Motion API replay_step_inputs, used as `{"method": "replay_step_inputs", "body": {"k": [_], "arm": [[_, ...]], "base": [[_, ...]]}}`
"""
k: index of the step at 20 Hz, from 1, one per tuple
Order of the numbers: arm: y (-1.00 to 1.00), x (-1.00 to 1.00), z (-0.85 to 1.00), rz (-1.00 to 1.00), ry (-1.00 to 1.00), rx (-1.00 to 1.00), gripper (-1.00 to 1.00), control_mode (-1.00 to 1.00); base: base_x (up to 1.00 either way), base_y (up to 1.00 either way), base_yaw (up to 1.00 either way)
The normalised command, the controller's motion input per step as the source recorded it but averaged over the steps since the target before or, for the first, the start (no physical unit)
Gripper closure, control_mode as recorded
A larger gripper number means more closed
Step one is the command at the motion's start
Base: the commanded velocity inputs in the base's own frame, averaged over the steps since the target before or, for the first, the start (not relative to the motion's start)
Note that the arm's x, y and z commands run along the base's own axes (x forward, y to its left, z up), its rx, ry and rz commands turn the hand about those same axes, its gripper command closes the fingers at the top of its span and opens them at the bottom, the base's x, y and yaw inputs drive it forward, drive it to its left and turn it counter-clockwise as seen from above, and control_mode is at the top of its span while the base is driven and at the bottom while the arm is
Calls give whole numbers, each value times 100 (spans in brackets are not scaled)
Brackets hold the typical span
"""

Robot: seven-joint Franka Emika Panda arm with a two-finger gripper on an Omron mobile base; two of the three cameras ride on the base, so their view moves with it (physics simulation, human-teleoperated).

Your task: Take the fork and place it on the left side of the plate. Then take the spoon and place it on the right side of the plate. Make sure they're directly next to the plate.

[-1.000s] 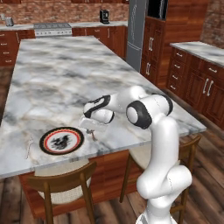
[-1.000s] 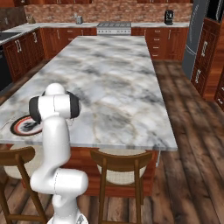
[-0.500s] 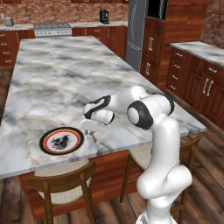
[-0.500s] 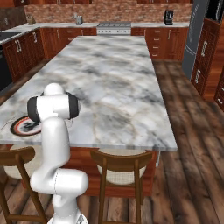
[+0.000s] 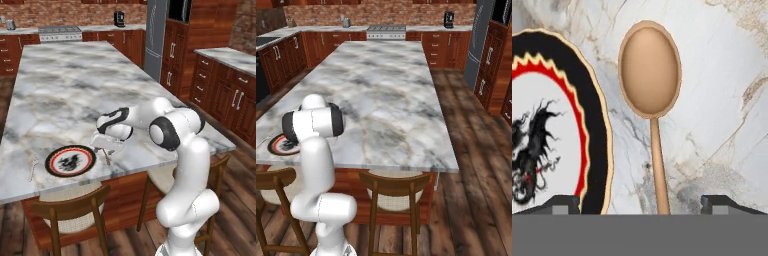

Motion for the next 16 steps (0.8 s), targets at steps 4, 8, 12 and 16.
{"method": "replay_step_inputs", "body": {"k": [4,8,12,16], "arm": [[-19,-86,41,0,0,0,-100,-100],[-39,-94,61,0,-4,0,-100,-100],[-60,-56,97,0,-9,-1,-100,-100],[-69,-94,100,0,-20,-11,-100,-100]], "base": [[0,0,0],[0,0,0],[0,0,0],[0,0,0]]}}
